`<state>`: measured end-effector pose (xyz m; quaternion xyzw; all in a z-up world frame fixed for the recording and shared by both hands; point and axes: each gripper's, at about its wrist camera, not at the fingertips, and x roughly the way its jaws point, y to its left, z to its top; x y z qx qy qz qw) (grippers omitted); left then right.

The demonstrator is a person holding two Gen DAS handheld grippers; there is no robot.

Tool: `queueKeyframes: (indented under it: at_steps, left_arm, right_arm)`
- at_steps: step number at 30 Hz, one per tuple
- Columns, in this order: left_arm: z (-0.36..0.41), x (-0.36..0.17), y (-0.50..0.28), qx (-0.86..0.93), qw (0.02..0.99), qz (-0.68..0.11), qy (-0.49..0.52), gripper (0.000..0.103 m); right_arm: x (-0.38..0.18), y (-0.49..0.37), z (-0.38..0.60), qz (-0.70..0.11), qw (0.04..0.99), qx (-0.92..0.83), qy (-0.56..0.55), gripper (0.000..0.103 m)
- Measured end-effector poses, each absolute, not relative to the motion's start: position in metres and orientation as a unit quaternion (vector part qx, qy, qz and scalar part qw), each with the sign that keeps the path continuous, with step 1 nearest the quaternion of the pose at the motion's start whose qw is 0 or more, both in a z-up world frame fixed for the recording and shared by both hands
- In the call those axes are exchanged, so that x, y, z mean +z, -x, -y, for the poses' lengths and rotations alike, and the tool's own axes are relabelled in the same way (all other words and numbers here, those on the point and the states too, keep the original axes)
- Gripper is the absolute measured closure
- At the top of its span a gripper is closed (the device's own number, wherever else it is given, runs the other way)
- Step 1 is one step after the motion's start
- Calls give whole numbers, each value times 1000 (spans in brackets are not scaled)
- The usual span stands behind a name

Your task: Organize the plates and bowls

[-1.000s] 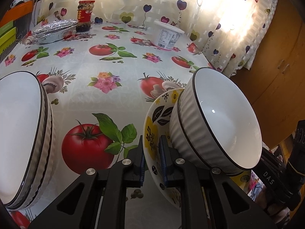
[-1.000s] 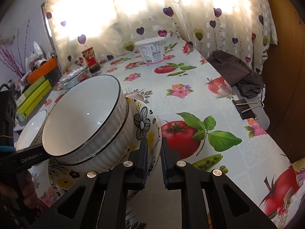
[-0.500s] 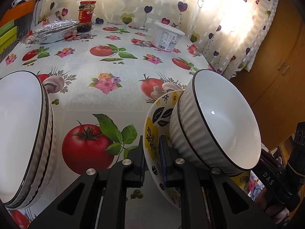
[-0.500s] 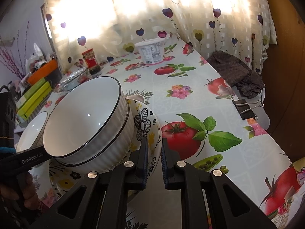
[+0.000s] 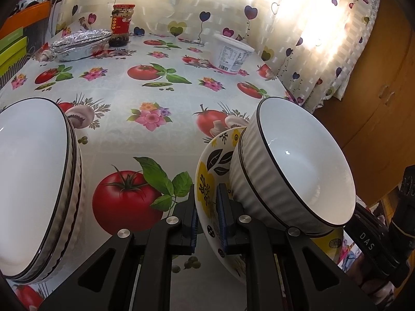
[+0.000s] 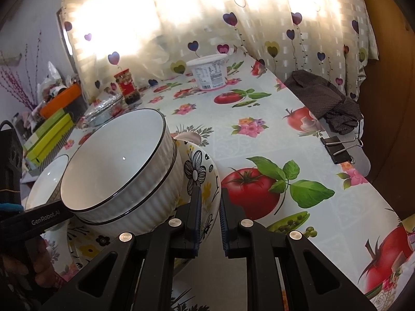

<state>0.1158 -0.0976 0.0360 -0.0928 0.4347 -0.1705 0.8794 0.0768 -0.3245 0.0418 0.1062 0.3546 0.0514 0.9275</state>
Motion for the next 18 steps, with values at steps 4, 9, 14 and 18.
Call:
queueKeyframes:
  at_steps: [4,9,14,18]
  left_arm:
    - [95,36,-116,-167,880,-435,95,89]
    - [91,37,-115,-165,882,-432,96,89]
    - [88,41,-113,-162,886,-424,96,90]
    - [85,44,-112,-159,886,-424,97,89]
  right_arm:
    - [43,-77,322,-351,928,55,-108,90]
    - [43,-76,320,-350,929,57,-109,90]
    - [46,-77,318,-344,931,60,-110,90]
    - [53,-77,314,-338,933,62,-106,90]
